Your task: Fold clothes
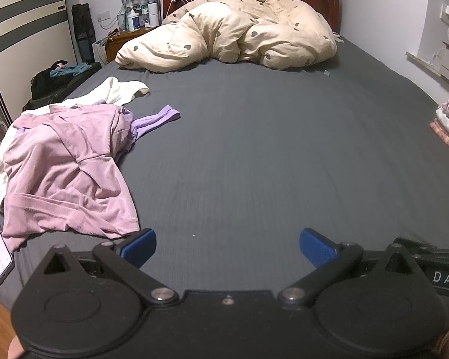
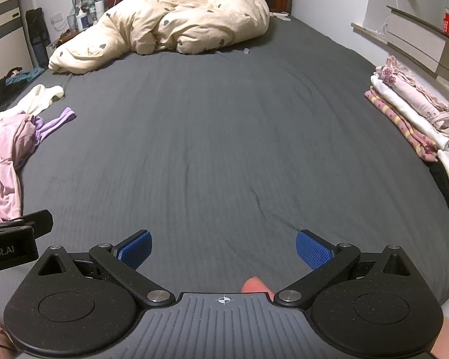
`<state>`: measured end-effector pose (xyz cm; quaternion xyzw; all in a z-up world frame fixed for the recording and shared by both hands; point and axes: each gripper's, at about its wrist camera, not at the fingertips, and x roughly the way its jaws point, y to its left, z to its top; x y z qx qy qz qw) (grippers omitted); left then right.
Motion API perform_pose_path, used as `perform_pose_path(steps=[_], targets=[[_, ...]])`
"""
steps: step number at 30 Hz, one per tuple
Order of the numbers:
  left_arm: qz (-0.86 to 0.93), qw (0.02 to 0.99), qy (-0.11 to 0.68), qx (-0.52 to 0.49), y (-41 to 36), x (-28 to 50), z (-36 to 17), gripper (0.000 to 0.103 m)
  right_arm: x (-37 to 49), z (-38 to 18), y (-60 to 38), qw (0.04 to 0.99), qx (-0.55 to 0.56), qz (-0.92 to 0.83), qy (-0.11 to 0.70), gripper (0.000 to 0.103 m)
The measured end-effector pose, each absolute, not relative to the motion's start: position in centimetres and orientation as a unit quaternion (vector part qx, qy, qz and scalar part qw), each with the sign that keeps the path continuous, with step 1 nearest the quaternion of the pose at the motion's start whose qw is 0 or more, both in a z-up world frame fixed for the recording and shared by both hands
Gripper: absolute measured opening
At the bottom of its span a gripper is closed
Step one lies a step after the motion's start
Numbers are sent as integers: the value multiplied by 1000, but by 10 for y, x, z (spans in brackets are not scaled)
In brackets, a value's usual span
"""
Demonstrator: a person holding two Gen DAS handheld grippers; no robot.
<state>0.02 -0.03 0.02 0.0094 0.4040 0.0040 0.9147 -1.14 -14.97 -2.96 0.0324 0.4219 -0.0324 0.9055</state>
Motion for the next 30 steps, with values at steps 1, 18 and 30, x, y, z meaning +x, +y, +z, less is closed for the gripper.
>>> perform_pose_path(steps=[1, 18, 30], targets=[[4, 915, 404, 9, 0, 0, 0, 103, -12, -30, -150, 905, 33, -32, 423, 103], [4, 914, 406, 6, 1, 0, -1, 103, -13, -29, -152, 905, 33, -33, 423, 103], [2, 913, 407, 6, -1, -1, -1, 103, -16, -30, -154, 905, 32, -31, 422, 103]])
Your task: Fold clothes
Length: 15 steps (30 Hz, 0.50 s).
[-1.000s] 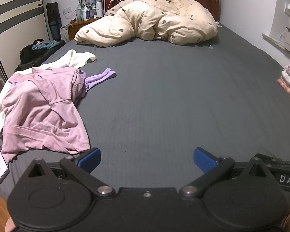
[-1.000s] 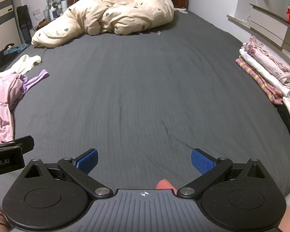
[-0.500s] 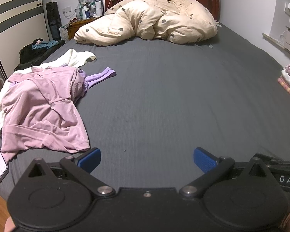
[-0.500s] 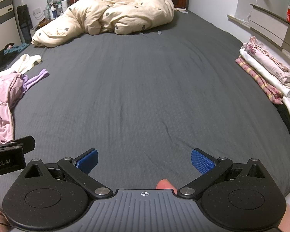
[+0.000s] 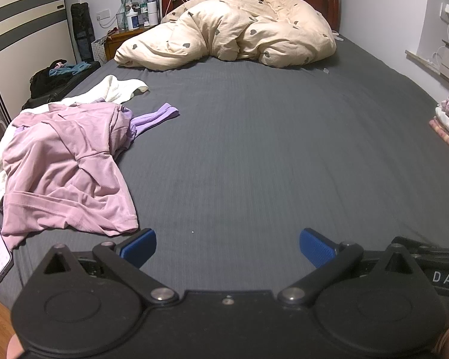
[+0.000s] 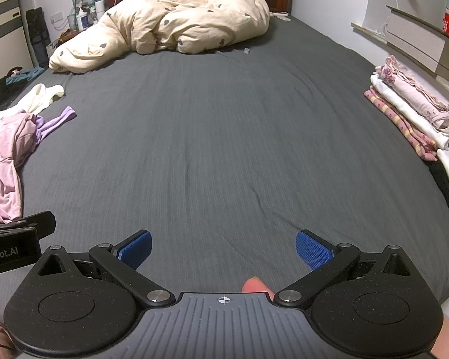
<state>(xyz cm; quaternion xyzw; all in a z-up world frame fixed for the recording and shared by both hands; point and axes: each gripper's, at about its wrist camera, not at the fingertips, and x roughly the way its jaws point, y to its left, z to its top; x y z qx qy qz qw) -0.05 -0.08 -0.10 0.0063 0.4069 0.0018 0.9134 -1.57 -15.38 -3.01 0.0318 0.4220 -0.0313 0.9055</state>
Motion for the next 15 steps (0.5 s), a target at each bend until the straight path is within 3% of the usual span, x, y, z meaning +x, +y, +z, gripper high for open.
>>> perform_pose_path(steps=[15], targets=[[0, 913, 407, 6, 1, -1, -3, 103, -15, -30, -153, 905, 30, -31, 424, 103]])
